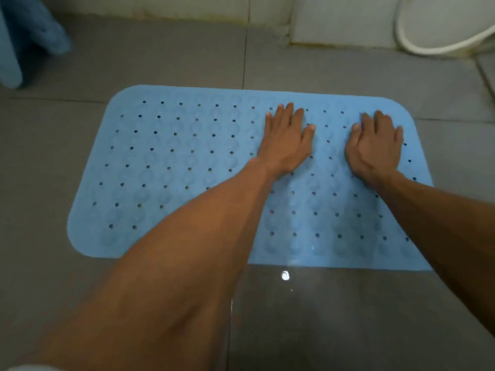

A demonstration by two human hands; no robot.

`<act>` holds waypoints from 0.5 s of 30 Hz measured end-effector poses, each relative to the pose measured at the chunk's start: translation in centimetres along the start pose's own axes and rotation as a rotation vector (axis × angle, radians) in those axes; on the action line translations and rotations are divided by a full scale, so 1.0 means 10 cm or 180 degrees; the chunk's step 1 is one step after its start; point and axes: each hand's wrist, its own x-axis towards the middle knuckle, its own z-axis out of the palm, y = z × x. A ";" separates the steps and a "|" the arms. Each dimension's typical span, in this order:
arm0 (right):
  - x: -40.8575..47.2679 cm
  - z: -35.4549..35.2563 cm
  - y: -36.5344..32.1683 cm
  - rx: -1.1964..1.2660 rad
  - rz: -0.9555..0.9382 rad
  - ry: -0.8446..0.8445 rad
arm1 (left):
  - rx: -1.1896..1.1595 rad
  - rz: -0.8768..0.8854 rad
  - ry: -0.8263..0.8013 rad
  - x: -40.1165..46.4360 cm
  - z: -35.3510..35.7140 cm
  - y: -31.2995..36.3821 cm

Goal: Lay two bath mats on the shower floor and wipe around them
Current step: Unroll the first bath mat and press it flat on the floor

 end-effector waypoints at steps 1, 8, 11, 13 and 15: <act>-0.15 -0.03 -0.10 0.0029 0.0038 0.0022 | 0.0314 0.0079 0.0147 -0.19 -0.13 -0.18; -1.18 0.01 -1.19 0.0483 -0.0415 -0.0064 | 0.1176 -0.0400 0.0570 -0.98 -0.47 -0.91; -1.31 0.11 -1.33 0.0435 -0.0543 -0.0043 | 0.1191 -0.0507 0.0601 -1.04 -0.43 -0.96; -1.38 0.18 -1.29 0.0421 -0.0539 -0.0037 | 0.1175 -0.0536 0.0624 -1.07 -0.36 -0.96; -1.37 0.20 -1.27 0.0460 -0.0462 0.0005 | 0.1092 -0.0522 0.0704 -1.07 -0.32 -0.97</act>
